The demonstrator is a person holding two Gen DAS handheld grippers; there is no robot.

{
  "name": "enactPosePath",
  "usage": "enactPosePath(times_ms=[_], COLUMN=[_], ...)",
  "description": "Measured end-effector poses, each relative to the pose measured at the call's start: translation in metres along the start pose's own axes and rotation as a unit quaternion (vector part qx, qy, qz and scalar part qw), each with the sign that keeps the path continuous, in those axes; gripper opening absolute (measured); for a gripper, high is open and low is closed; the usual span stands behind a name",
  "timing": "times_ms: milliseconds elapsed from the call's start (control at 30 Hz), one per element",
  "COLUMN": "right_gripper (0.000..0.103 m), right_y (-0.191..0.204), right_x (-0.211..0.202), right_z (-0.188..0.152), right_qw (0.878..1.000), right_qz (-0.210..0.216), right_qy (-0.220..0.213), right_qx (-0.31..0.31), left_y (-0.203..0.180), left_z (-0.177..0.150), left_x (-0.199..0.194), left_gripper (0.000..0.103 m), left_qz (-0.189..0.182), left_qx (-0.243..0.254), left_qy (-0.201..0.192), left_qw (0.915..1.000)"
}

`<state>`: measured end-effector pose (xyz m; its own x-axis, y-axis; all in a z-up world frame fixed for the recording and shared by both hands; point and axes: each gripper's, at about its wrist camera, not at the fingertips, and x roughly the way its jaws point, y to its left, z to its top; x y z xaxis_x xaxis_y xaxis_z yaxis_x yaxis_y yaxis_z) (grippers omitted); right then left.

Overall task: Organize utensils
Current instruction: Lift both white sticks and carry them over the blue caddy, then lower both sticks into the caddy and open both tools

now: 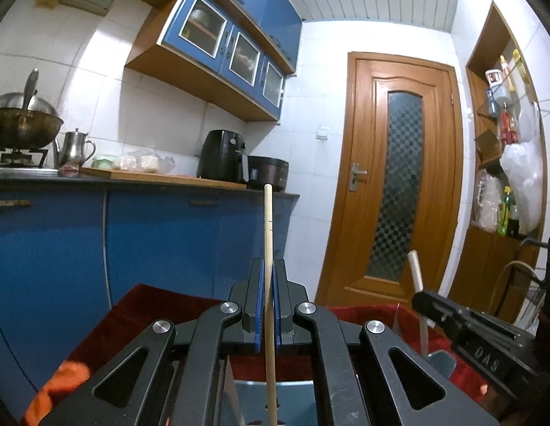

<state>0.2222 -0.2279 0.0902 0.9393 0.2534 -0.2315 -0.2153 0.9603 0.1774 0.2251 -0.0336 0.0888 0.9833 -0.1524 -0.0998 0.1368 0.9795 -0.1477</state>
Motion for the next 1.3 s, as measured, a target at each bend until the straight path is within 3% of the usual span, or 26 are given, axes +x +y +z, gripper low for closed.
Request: enactPosePath(times_ms=[467, 567, 1300], right_gripper=[0.009, 0.009, 0.018], right_y=[0.006, 0.004, 0.012], right_x=[-0.017, -0.023, -0.069], right_z=[-0.016, -0.017, -0.007], right_qw=[0.999, 0.999, 0.998], right_qz=[0.014, 0.017, 0.018], right_qy=[0.035, 0.044, 0.051], right_qx=[-0.008, 0.000, 0.025], left_y=[0.001, 0.003, 0.014], left_z=[-0.009, -0.009, 0.010], left_x=[-0.017, -0.021, -0.059], left_gripper=[0.005, 0.012, 0.015], left_qz=[-0.014, -0.018, -0.043], left_qx=[0.010, 0.003, -0.016], left_qy=[0.026, 0.029, 0.089], left_qw=[0.9995, 0.9994, 0.9950])
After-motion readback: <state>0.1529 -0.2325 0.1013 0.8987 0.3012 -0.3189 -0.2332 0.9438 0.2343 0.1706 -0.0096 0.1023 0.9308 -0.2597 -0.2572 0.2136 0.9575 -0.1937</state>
